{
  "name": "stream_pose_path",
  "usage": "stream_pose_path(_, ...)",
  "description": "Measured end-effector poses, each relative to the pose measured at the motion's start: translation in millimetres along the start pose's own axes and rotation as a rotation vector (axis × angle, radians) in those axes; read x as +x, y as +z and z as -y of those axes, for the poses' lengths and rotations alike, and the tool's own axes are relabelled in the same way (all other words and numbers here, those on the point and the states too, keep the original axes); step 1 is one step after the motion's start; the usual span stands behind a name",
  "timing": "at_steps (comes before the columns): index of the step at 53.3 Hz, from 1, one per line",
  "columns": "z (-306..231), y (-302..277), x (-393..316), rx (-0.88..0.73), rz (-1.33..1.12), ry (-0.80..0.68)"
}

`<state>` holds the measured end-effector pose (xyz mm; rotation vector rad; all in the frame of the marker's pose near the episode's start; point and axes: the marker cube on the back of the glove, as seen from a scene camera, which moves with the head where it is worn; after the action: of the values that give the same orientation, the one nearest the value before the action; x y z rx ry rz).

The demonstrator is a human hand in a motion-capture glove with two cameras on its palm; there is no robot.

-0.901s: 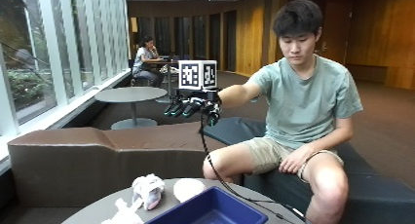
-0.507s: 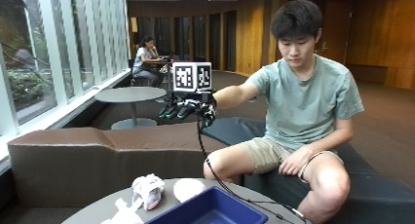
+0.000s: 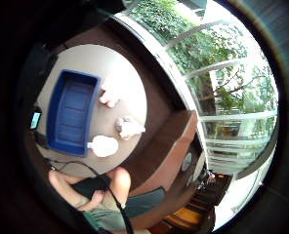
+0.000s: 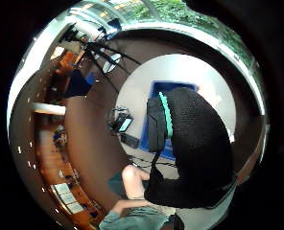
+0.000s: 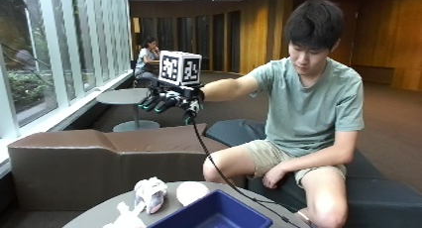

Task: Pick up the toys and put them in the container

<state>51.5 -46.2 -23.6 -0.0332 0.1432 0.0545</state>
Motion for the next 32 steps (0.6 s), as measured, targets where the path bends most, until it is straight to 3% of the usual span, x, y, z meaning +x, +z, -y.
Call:
stream_pose_path(18,-35,77,170,-0.130,0.110,0.251)
stream_pose_path(32,-77,247,202,-0.329,0.259,0.311)
